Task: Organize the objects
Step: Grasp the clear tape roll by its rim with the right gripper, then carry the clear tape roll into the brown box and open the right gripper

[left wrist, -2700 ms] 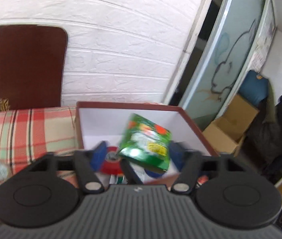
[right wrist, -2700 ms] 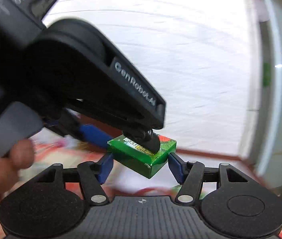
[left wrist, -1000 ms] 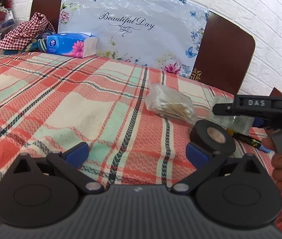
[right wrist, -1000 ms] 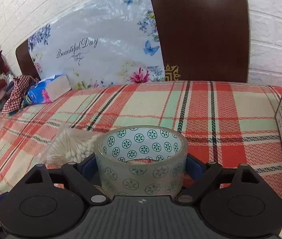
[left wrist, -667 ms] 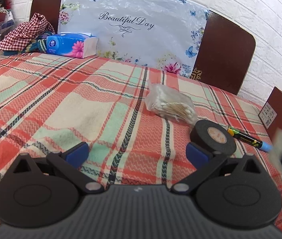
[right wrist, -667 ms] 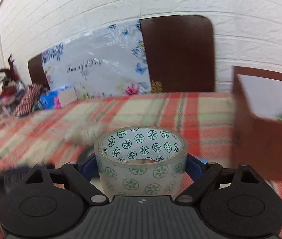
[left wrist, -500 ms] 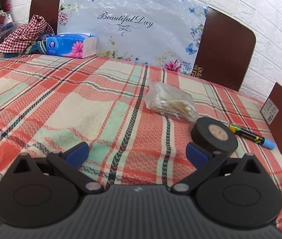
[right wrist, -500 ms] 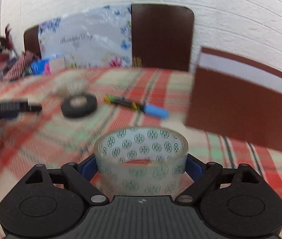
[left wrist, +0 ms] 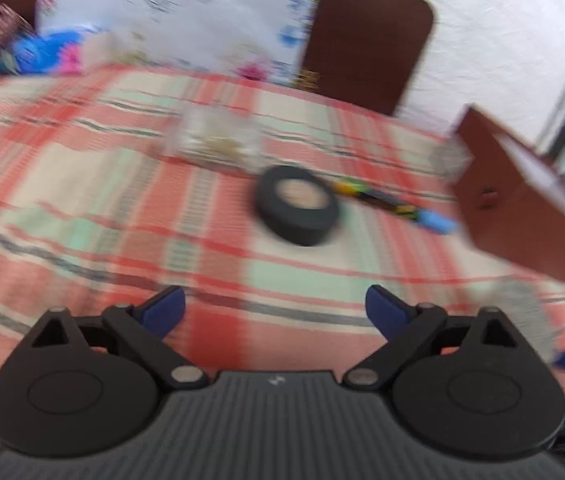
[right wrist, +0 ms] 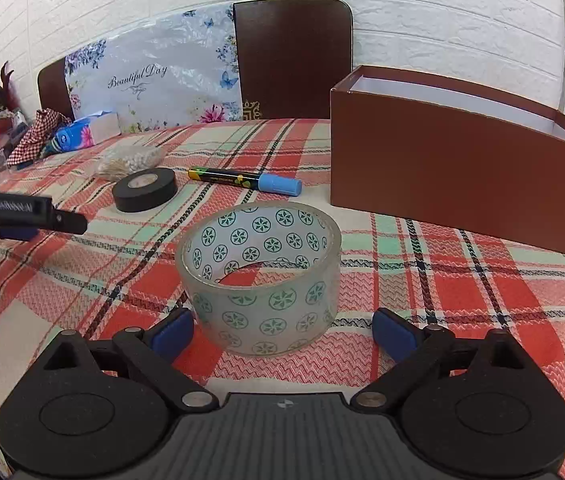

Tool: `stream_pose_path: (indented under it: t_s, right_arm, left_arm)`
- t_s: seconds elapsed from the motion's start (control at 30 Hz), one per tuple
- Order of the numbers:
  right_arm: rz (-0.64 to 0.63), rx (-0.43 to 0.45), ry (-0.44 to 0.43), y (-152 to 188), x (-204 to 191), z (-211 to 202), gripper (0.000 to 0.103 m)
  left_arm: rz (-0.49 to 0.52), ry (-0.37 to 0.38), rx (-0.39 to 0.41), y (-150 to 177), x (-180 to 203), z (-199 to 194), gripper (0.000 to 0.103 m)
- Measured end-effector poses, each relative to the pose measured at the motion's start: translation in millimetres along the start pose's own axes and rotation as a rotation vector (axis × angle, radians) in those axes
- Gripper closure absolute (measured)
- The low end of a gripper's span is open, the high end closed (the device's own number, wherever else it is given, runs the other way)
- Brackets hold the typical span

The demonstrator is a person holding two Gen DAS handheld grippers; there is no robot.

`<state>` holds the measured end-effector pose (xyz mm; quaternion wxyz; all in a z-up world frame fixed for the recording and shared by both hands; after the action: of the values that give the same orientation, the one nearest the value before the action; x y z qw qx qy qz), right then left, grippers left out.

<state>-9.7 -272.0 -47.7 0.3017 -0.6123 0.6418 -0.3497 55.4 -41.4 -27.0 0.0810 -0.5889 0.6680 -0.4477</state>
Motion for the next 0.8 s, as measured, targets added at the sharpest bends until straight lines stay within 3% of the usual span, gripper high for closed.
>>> stream_pose_path:
  t_s: [0.07,0.2,0.3,0.37,0.4,0.47,0.53,0.67,0.8]
  right_arm:
    - [0.008,0.004,-0.006,-0.3,-0.4,-1.9,0.007]
    - [0.007,0.007,-0.027,-2.6,-1.0,-1.8,0.007]
    - [-0.006,-0.005,-0.024,-6.1,-2.1,4.8,0.007]
    - [-0.034,-0.015,-0.030,-9.1,-5.9,10.9,0.008]
    - [-0.056,-0.016,-0.029,-10.2,-8.6,14.1,0.010]
    - [-0.086,-0.011,-0.042,-11.6,-14.7,19.5,0.016]
    - [-0.086,0.035,-0.015,-16.2,-14.2,16.8,0.016]
    - [-0.040,0.244,0.024,-43.4,1.7,-12.5,0.016]
    - [-0.019,0.407,0.118,-79.8,29.4,-26.4,0.015]
  left_arm:
    - [-0.006,0.098,-0.039,-5.6,32.4,4.2,0.009]
    - [0.142,0.199,-0.093,-7.2,108.3,21.5,0.011]
    - [0.239,0.201,-0.197,11.5,142.5,51.4,0.027]
    - [0.260,0.156,-0.284,29.3,143.4,77.0,0.059]
    - [0.241,0.140,-0.337,38.8,137.9,88.3,0.068]
    - [0.254,0.147,-0.315,37.6,143.7,87.4,0.076]
    - [0.300,0.145,-0.262,27.9,157.8,75.4,0.076]
    - [0.381,0.225,-0.114,-12.3,201.1,48.8,0.064]
    - [0.445,0.280,-0.009,-55.9,249.2,53.0,0.056]
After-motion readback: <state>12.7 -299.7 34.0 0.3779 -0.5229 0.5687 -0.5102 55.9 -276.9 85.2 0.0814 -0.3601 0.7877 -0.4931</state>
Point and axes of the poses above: each gripper's, at about its wrist camera, not at the fingertips, and z roughly the way its jaws point, x to its right, y to its underside, the point moved 10 cm from there along z, roughly the way its jaws point, and after that the axes turned 10 degrees about y, right-handed, at the moved point
